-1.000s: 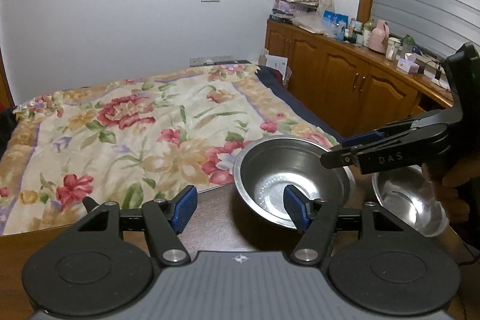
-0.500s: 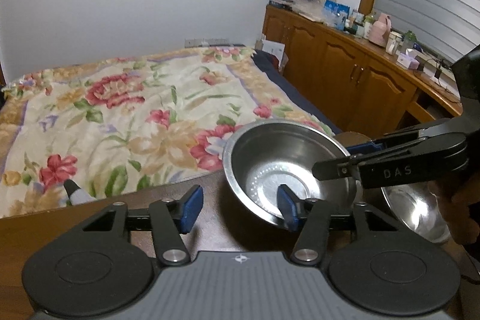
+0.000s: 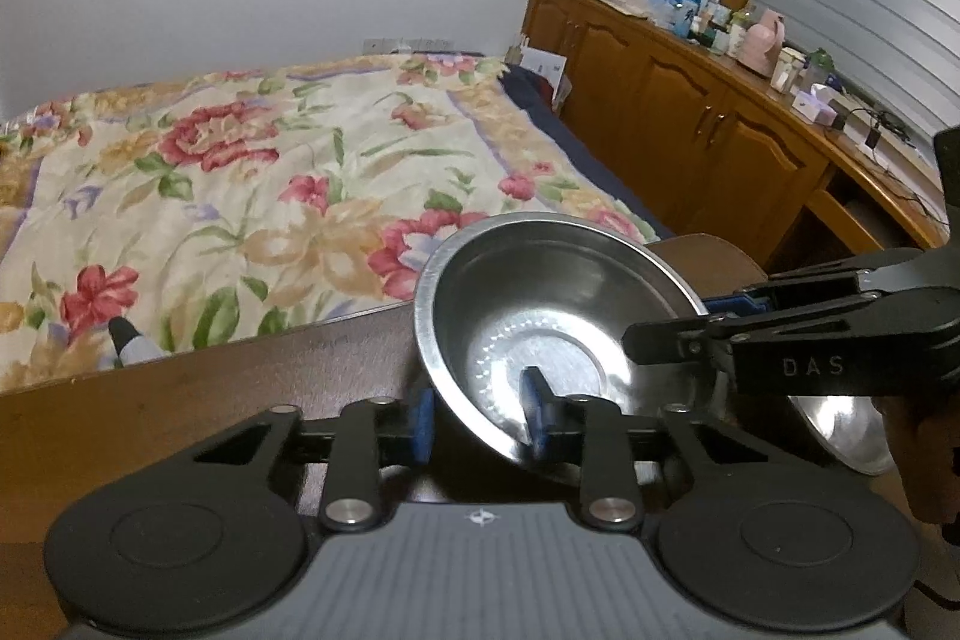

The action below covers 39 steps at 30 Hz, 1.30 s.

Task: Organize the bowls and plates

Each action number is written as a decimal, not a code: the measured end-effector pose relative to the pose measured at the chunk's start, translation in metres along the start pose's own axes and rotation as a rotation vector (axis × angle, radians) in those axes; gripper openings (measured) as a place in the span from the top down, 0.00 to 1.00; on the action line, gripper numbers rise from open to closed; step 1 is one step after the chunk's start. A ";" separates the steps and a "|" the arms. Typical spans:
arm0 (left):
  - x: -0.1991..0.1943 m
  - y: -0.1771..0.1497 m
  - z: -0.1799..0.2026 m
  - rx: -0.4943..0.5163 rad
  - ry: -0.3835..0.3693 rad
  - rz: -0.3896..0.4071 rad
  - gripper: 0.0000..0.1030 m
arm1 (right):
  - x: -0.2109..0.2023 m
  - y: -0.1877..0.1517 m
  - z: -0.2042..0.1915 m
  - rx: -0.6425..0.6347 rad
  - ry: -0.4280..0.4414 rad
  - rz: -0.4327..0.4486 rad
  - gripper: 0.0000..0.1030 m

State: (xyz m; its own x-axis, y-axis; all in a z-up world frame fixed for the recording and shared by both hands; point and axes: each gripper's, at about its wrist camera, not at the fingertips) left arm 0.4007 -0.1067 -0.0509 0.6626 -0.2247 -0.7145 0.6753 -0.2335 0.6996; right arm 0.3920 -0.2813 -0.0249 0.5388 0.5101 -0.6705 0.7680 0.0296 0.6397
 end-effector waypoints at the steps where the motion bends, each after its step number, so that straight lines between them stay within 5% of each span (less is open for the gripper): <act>1: -0.001 -0.001 0.000 0.000 0.005 0.000 0.72 | 0.001 -0.001 -0.001 0.001 0.000 -0.002 0.76; 26: -0.132 -0.016 0.000 0.012 -0.013 0.146 0.76 | -0.079 -0.021 -0.058 0.019 0.052 0.139 0.81; 39: -0.166 -0.045 0.001 -0.005 -0.039 0.142 0.75 | -0.105 -0.051 -0.071 0.040 0.120 0.185 0.81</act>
Point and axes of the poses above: each gripper's, at about its wrist camera, not at the fingertips, and x roughly the way its jaws point, z to its right, y to its top, and after that the axes turned 15 degrees about y, right-handed
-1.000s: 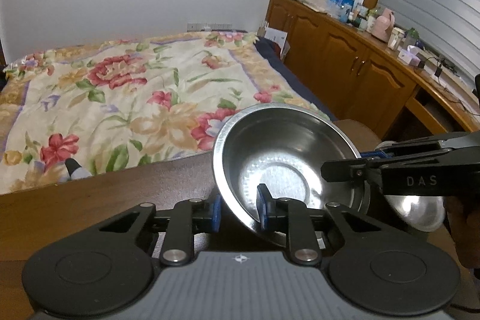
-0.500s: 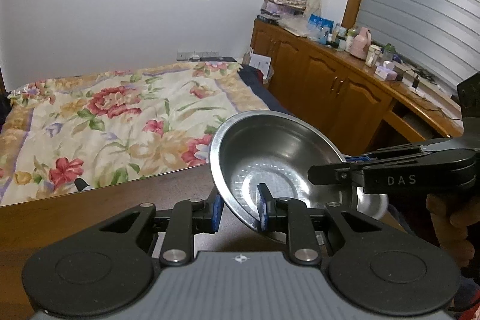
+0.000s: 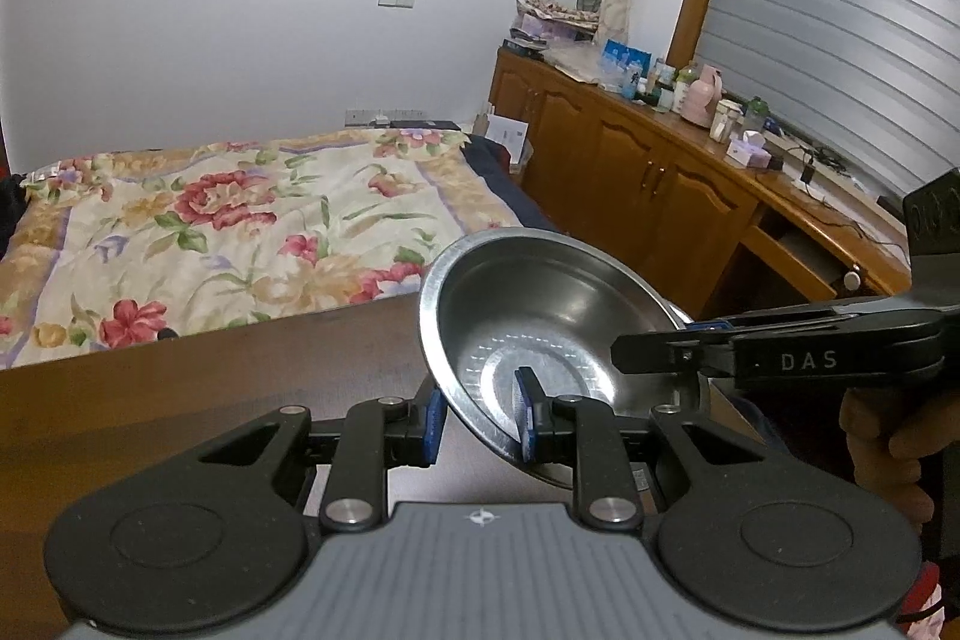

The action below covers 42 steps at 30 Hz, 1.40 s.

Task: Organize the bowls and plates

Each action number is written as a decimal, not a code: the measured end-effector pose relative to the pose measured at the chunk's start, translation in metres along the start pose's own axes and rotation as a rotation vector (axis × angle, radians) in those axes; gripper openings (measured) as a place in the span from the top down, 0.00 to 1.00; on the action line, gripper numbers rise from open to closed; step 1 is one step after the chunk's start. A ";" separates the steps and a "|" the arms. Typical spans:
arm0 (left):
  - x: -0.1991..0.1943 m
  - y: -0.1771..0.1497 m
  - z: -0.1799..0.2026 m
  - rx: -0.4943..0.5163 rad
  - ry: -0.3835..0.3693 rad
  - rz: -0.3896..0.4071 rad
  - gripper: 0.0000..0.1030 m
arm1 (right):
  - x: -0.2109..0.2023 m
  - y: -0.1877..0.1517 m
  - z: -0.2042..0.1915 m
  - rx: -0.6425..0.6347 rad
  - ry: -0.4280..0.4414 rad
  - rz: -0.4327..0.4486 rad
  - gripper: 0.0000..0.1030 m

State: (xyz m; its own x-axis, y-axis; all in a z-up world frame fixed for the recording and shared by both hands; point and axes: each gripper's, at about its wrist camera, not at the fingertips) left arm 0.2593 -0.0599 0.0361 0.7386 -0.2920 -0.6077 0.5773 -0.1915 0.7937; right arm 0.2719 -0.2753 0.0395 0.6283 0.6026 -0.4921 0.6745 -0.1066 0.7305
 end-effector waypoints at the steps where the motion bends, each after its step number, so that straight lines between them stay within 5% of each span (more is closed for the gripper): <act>1: -0.003 -0.002 0.001 -0.001 0.000 0.001 0.75 | -0.002 -0.003 0.000 0.005 0.006 0.001 0.81; 25: -0.073 -0.083 0.023 0.004 0.045 0.000 0.76 | -0.045 -0.085 -0.030 0.020 0.087 0.043 0.80; 42: -0.066 -0.125 0.030 0.039 0.060 -0.036 0.75 | -0.045 -0.124 -0.035 -0.009 0.083 0.023 0.81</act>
Point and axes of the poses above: each gripper's, at about its wrist camera, not at the fingertips, and x roughly the way its jaws point, z to its right, y to its top, and after that the axes turned 15 degrees about y, right-handed
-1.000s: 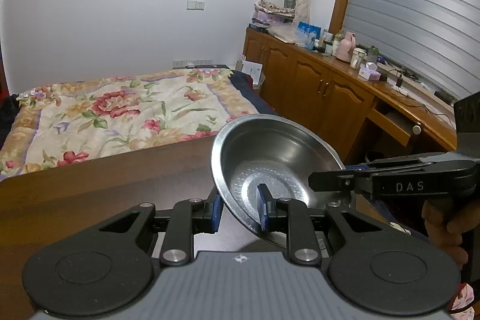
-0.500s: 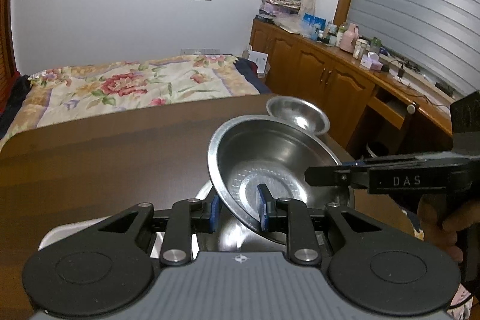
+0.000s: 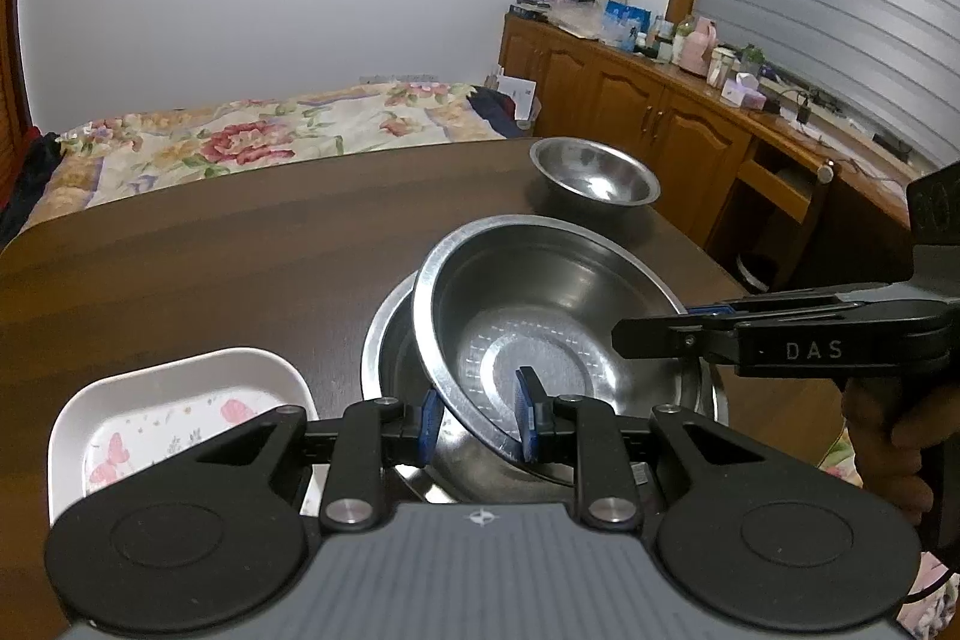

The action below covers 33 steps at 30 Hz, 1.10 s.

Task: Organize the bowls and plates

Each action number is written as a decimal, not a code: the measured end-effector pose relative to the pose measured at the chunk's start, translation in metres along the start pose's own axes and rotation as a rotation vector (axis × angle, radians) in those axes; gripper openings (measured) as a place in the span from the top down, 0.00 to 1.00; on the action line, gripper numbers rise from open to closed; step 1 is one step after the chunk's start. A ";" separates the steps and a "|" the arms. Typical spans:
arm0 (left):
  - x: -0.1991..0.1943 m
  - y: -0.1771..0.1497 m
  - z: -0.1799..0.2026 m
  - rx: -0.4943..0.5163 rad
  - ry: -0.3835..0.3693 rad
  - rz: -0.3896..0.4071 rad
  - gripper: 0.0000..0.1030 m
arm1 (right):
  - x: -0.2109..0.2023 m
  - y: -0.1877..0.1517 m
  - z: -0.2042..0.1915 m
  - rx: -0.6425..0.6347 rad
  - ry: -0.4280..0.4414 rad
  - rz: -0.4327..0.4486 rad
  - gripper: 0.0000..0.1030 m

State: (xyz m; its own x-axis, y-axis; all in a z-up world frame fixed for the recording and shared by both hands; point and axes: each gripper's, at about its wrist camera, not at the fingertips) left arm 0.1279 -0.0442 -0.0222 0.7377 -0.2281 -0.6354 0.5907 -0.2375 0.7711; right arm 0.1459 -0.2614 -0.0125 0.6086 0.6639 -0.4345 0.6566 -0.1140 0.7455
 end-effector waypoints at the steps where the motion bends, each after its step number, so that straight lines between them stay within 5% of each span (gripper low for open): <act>1: 0.000 -0.001 0.001 0.009 0.004 0.001 0.75 | 0.002 -0.001 0.001 0.002 -0.004 0.000 0.81; 13: 0.013 -0.013 0.013 0.093 0.080 -0.016 0.73 | 0.010 -0.013 -0.009 -0.087 -0.092 -0.011 0.84; 33: 0.014 -0.015 0.011 0.089 0.095 -0.015 0.75 | 0.017 -0.012 -0.023 -0.280 -0.225 -0.082 0.85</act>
Point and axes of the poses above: each gripper's, at about its wrist camera, not at the fingertips, and x roughly the way its jaws point, z to its right, y to its top, and after that the axes turned 15 degrees about y, right-handed
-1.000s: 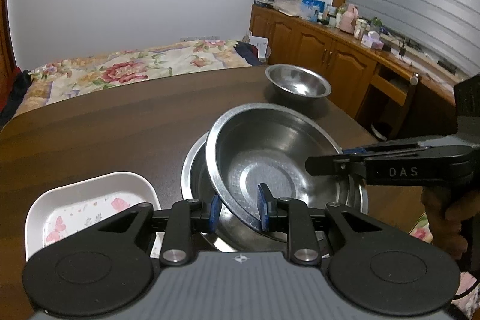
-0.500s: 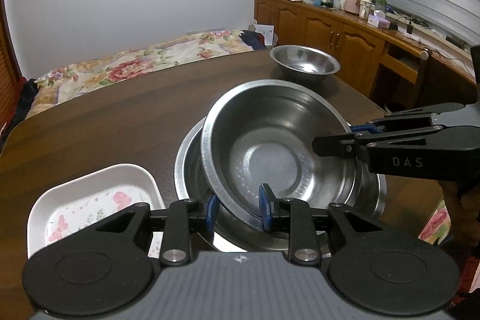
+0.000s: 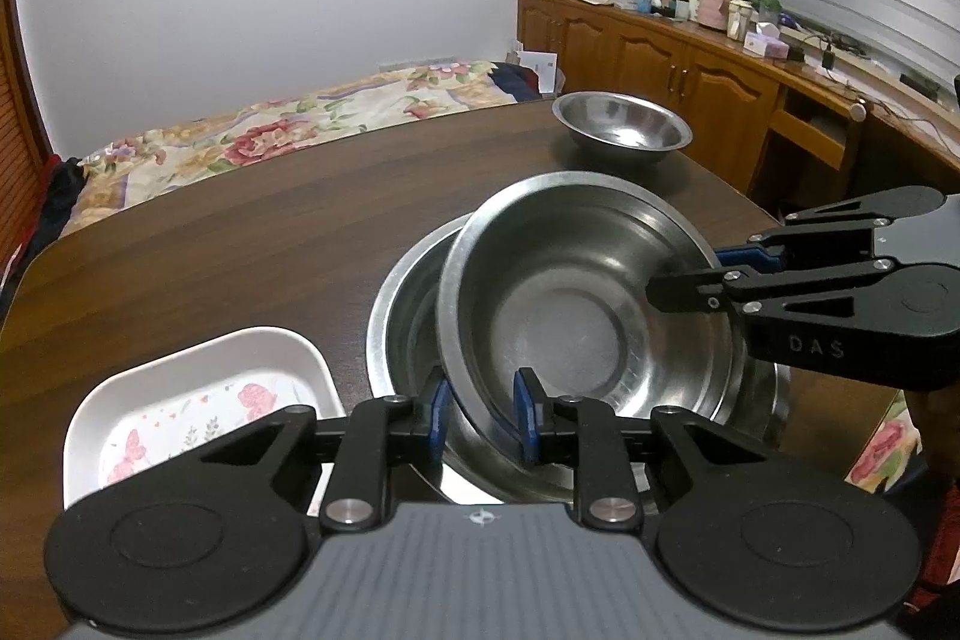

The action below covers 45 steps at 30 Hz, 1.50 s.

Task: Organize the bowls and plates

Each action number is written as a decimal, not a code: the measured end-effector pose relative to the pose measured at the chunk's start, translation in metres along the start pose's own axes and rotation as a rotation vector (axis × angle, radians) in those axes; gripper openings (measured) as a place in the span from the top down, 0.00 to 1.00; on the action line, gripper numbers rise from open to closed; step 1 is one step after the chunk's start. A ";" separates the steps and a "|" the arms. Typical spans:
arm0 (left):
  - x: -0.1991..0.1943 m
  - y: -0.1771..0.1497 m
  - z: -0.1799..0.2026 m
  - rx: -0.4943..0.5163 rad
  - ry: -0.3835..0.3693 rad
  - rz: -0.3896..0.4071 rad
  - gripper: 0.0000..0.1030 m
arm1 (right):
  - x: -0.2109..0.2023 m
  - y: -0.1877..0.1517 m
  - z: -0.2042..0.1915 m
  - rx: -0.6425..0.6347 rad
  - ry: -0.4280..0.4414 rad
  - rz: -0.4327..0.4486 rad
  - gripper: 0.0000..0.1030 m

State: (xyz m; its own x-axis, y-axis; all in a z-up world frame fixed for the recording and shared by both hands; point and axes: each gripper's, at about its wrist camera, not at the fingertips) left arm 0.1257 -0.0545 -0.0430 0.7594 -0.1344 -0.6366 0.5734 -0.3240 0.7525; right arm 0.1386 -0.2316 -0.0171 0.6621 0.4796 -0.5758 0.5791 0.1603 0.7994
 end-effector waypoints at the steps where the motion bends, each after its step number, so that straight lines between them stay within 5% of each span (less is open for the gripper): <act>1: -0.001 0.000 0.000 0.000 0.001 0.001 0.75 | 0.000 0.001 0.000 -0.002 0.002 -0.005 0.85; 15: -0.018 0.005 -0.012 -0.047 0.010 0.048 0.75 | 0.006 0.002 -0.003 -0.009 0.001 -0.011 0.85; 25: -0.028 0.020 -0.018 -0.069 0.008 0.099 0.73 | -0.010 0.002 0.002 0.050 0.027 0.074 0.85; 28: -0.029 0.025 -0.019 -0.070 0.007 0.119 0.65 | -0.022 0.004 0.003 0.047 0.022 0.112 0.85; 32: -0.028 0.031 -0.019 -0.063 0.004 0.158 0.36 | -0.037 0.009 0.013 0.072 0.009 0.179 0.85; 34: -0.027 0.034 -0.020 -0.070 -0.001 0.170 0.33 | -0.045 0.010 0.018 0.084 -0.010 0.216 0.84; 35: -0.025 0.036 -0.020 -0.072 -0.005 0.174 0.30 | -0.048 0.010 0.020 0.084 -0.019 0.232 0.77; 36: -0.024 0.040 -0.021 -0.076 -0.007 0.176 0.27 | -0.052 0.011 0.023 0.085 -0.036 0.253 0.57; 37: -0.022 0.043 -0.021 -0.079 -0.007 0.181 0.26 | -0.056 0.011 0.027 0.088 -0.053 0.269 0.48; 41: -0.016 0.057 -0.017 -0.072 -0.003 0.194 0.20 | -0.064 0.013 0.044 0.107 -0.098 0.301 0.41; 45: -0.014 0.073 -0.008 -0.040 -0.012 0.223 0.18 | -0.068 0.016 0.064 0.118 -0.147 0.333 0.18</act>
State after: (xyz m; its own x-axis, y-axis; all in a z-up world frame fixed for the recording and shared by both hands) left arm 0.1595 -0.0687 0.0220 0.8651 -0.2094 -0.4558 0.4039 -0.2479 0.8806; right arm 0.1334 -0.3166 0.0242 0.8794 0.3582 -0.3136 0.3663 -0.0883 0.9263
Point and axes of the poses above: each gripper's, at about its wrist camera, not at the fingertips, and x roughly the way its jaws point, z to its right, y to its top, and after that the axes turned 15 degrees about y, right-handed
